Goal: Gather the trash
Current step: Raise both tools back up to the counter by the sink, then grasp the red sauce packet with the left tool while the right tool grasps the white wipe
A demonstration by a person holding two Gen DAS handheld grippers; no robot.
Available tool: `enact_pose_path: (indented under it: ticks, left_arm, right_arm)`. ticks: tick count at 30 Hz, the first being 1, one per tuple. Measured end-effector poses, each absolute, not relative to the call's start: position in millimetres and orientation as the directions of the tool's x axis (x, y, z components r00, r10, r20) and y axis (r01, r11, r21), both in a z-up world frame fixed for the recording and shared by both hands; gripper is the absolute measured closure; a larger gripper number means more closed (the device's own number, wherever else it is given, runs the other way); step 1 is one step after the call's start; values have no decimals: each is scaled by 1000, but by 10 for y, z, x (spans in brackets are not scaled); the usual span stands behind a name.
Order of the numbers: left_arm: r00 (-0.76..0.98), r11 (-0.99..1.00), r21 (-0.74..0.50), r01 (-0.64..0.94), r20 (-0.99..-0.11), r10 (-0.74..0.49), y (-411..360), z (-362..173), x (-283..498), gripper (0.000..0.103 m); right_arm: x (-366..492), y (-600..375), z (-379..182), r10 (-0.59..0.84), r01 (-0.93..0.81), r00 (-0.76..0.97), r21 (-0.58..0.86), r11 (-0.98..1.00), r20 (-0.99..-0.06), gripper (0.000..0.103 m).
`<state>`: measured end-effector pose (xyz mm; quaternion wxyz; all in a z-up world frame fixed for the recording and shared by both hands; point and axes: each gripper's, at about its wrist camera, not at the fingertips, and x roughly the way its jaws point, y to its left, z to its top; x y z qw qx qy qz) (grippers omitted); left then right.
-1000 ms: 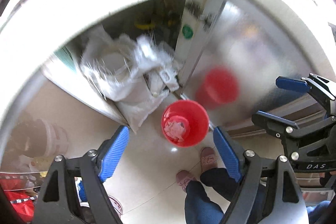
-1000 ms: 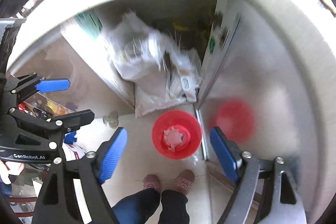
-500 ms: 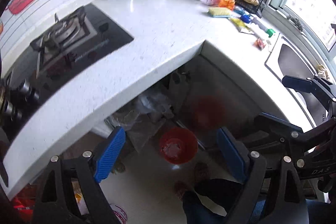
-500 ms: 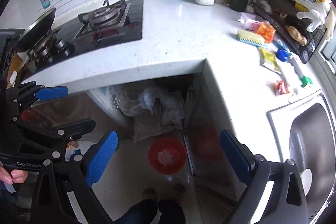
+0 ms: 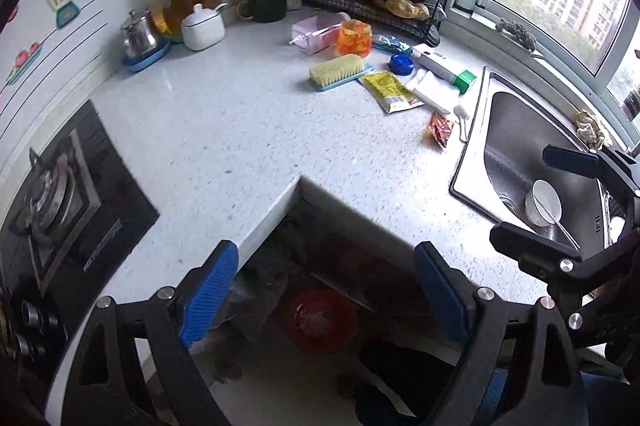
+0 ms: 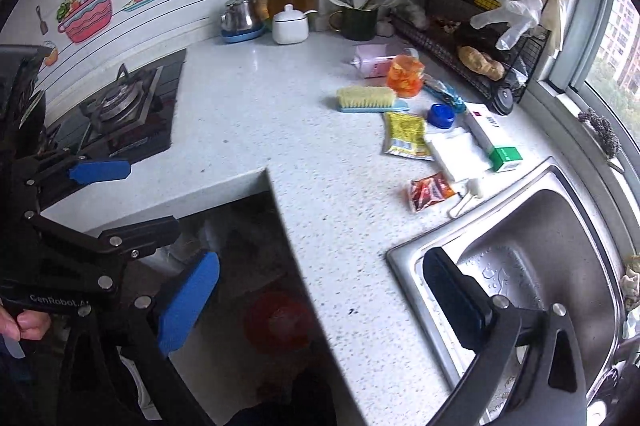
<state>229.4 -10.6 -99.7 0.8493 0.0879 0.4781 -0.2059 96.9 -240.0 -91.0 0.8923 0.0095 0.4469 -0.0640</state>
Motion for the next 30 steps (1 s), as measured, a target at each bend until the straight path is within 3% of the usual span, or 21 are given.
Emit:
enact_pose_path:
  ticks: [14,30]
  left_arm:
    - [303,762,-80,642,-887,-349,-1528,-1327,3263,15]
    - [158,657,-83,749,-941,-299,-2320,-1997,3706,15]
  right_arm:
    - [1148,-3666,-1067,-192,353,510,0,936,-839,1]
    - [1161,-4370,-1484,-207,474,391,3,880,-897,1]
